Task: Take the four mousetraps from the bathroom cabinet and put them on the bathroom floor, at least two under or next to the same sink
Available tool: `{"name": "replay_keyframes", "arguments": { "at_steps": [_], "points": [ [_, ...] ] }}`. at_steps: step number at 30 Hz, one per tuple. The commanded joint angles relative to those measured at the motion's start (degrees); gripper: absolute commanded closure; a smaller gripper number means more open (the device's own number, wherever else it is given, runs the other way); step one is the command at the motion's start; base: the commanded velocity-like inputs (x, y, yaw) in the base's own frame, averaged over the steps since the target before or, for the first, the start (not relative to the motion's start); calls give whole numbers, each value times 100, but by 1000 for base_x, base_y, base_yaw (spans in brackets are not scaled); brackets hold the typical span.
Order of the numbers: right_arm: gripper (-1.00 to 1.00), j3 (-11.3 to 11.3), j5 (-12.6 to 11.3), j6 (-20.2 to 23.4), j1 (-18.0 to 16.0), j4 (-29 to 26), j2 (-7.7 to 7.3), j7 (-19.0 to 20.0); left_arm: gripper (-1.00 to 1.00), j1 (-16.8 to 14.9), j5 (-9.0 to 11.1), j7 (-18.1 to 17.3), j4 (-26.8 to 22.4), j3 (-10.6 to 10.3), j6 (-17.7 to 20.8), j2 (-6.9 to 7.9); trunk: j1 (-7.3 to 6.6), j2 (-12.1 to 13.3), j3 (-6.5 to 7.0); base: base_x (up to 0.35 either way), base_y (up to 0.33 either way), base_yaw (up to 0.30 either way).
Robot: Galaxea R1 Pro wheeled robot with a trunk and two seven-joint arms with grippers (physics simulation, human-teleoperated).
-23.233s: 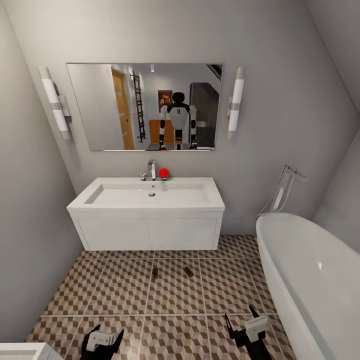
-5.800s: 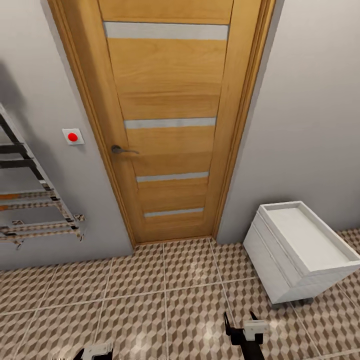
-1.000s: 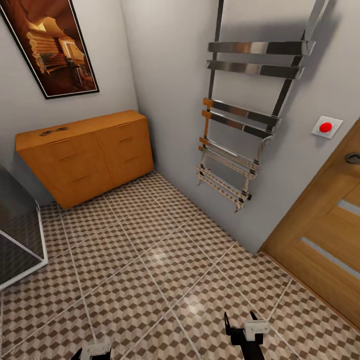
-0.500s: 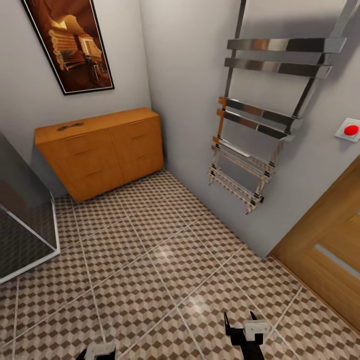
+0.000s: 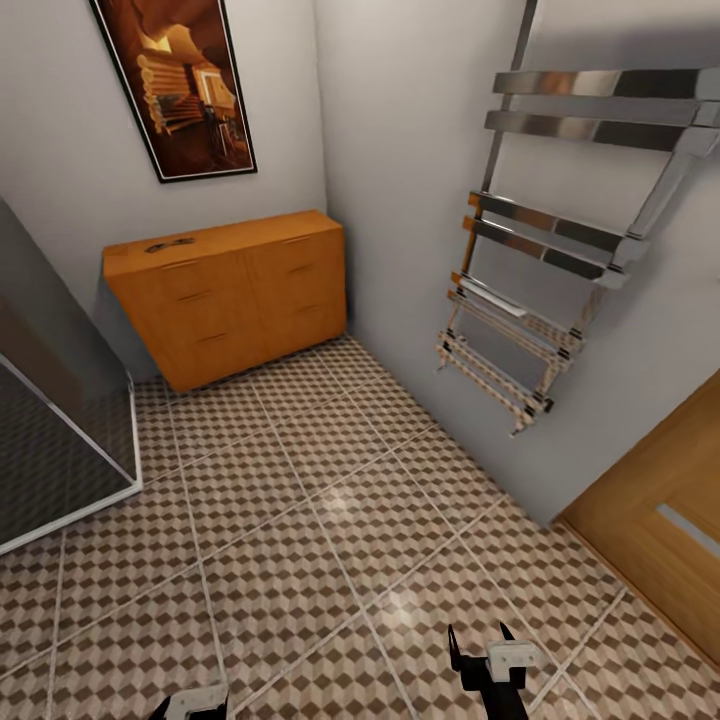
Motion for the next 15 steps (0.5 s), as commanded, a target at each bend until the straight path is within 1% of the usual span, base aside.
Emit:
{"name": "replay_keyframes", "arguments": {
  "at_steps": [1,5,7,12,15],
  "points": [
    [-100,51,-43,-16,-4,4,1,-19,-100,-11,51,-14,24,-21,-36,2,3,-10,-13,0,0,155],
    [-100,51,-43,-16,-4,3,-1,-19,-100,-11,55,-14,25,-20,-20,11,3,-10,-26,0,0,154],
    [-100,51,-43,-16,-4,4,0,-19,-100,-11,54,-14,25,-20,51,19,3,-10,-33,0,0,154],
    [-100,51,-43,-16,-4,2,1,-19,-100,-11,49,-25,18,-20,410,86,3,-10,-50,1,-13,154],
    [-100,51,-43,-16,-4,1,0,-19,-100,-11,49,-29,17,-20,494,119,3,-10,-60,78,-76,154]
  ]
}}
